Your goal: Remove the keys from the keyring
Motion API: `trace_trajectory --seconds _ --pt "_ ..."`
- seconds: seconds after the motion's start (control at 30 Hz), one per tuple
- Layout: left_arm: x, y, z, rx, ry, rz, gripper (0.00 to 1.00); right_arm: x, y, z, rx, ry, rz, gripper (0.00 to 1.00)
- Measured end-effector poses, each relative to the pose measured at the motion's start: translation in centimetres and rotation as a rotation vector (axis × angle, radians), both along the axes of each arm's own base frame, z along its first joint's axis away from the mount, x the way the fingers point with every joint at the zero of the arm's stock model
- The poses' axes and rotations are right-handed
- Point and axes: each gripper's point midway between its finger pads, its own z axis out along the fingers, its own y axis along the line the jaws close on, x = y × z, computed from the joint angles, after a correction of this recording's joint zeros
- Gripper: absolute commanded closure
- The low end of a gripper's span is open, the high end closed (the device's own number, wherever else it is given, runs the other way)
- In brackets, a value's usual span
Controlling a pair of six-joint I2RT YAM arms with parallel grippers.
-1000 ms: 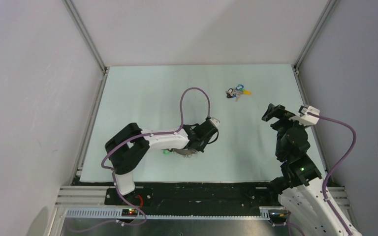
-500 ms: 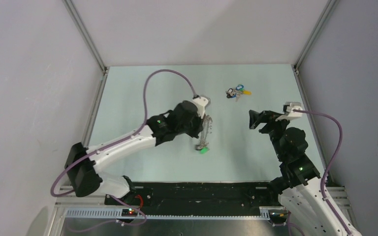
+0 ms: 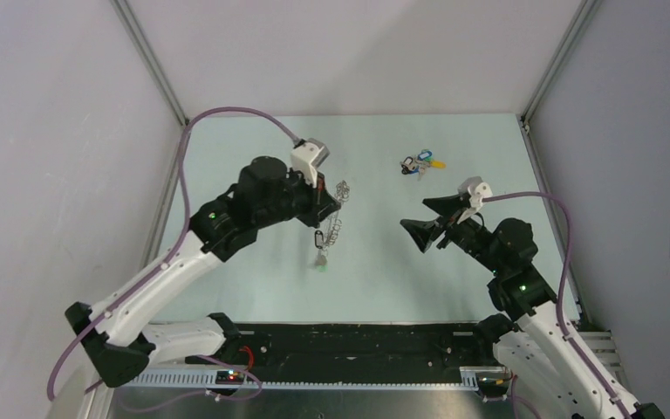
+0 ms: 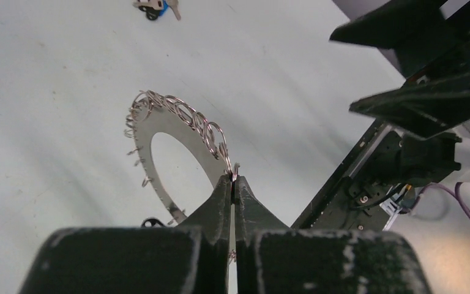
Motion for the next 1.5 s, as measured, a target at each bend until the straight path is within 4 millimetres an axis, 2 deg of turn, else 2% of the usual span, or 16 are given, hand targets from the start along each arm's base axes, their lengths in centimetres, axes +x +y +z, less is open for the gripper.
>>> trace_trajectory --seconds 0.13,0.37,0.63,0.83,0.97,1.27,1.5 --pt "0.2 1.5 2.2 -0.041 -0.036 0.031 1.0 -1.0 2.2 0.4 0.0 -0.032 0.13 0.19" --pt "1.9 3.0 5.4 -0.102 -0.067 0.127 1.0 -3.2 5.9 0.4 -0.054 -0.116 0.283 0.17" --pt "4.2 4.7 9.0 -0.241 -0.065 0.282 1.0 -4.3 8.9 0.8 -0.116 -0.247 0.314 0.17" --pt "5.0 4.8 10.7 -0.354 -0.043 0.333 1.0 -3.4 10.1 1.4 -0.133 -0.316 0.282 0.17" --pt "5.5 4.8 11.9 -0.458 -0.056 0.36 1.0 -2.9 11.9 2.4 -0.115 -0.358 0.265 0.18" --pt "5.8 4.9 11.0 -0.599 -0.032 0.402 1.0 -0.5 16.8 6.0 -0.063 -0.426 0.159 0.2" --pt "5.8 5.5 11.4 -0.641 -0.055 0.43 1.0 2.3 18.6 8.0 -0.013 -0.437 0.045 0.22"
